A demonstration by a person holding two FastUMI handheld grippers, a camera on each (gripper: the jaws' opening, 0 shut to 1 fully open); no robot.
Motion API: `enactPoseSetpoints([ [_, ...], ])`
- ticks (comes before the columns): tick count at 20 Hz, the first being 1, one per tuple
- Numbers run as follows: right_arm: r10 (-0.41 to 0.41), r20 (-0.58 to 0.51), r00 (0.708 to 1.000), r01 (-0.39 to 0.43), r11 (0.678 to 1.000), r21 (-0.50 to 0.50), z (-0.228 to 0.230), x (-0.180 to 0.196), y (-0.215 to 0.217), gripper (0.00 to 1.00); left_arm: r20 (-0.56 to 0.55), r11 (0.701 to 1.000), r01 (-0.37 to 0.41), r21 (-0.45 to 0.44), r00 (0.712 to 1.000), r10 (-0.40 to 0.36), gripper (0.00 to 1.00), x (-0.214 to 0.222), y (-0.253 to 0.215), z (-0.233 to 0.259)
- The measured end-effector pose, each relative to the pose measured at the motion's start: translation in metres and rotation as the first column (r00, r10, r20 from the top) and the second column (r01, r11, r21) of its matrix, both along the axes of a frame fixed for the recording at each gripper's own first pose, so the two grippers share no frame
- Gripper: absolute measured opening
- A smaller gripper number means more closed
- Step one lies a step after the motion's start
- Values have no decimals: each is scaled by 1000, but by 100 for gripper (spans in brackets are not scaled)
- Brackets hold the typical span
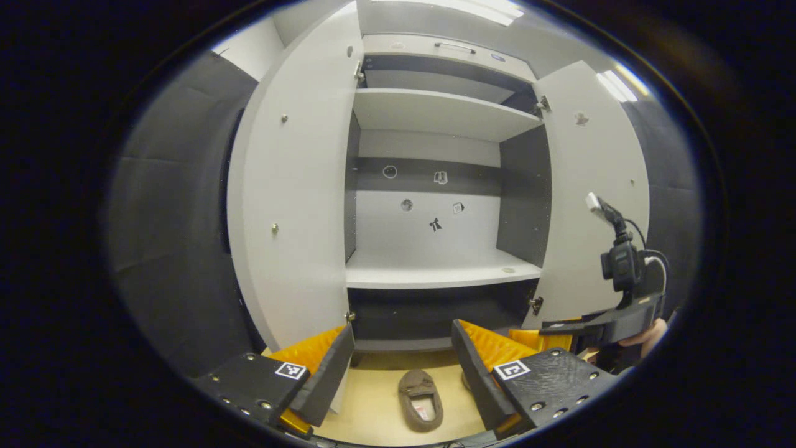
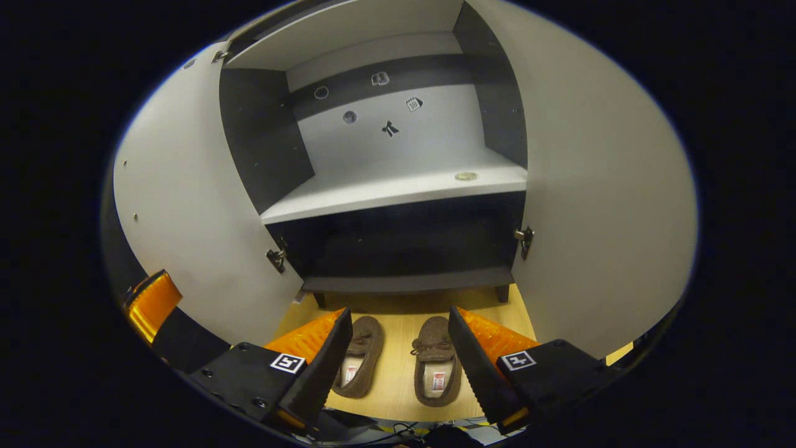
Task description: Grab one shoe with the right hand and put it into the shoe cabinet, grab the other shoe with the left hand and put it into the shoe cabinet; then close the right door with the right hand and the left door with the left hand.
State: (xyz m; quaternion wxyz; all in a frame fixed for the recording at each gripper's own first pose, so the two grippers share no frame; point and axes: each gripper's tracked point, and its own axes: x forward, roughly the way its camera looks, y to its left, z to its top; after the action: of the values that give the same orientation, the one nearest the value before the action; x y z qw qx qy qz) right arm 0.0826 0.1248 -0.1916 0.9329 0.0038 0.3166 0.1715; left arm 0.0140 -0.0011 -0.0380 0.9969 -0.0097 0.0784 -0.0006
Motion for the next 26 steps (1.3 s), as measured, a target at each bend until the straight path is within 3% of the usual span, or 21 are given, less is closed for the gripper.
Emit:
enactPoseSetpoints([
  [2, 38, -67, 997, -37, 999, 20, -24, -2, 9, 98, -18, 1000, -8, 16, 1000, 8, 96, 6, 0, -3],
  [4, 71, -126, 989, -69, 997, 19, -47, -6, 13, 98, -40, 1000, -11, 25, 999, 12, 89, 11, -2, -6],
  [6, 88, -176, 980, -89, 996, 2, -72, -8, 13, 98, -57, 999, -20, 26, 998, 21, 93, 15, 0, -9],
  [12, 143, -347, 927, -158, 987, -16, -151, -24, 17, 98, -124, 999, -22, 41, 992, 27, 93, 23, -3, -26],
  [13, 140, -373, 917, -161, 987, -26, -163, -26, 15, 98, -130, 999, -20, 39, 991, 25, 96, 23, -4, -28],
  [16, 105, -418, 902, -133, 990, -39, -192, -24, 13, 98, -139, 999, -18, 48, 990, 24, 92, 23, -11, -30],
  [21, 65, -331, 941, -131, 975, -179, -226, 10, 4, 98, -154, 997, -37, 73, 987, 48, 93, 15, -10, -34],
  [22, 65, -316, 946, -136, 969, -207, -232, 16, 5, 92, -156, 996, -46, 78, 986, 58, 89, 13, -8, -34],
  [24, 62, -287, 956, -149, 944, -293, -242, 28, 0, 98, -165, 994, -70, 89, 983, 84, 93, 9, -2, -37],
  [26, 47, -254, 966, -138, 925, -353, -246, 34, -2, 88, -171, 990, -93, 106, 979, 110, 93, 6, 5, -37],
])
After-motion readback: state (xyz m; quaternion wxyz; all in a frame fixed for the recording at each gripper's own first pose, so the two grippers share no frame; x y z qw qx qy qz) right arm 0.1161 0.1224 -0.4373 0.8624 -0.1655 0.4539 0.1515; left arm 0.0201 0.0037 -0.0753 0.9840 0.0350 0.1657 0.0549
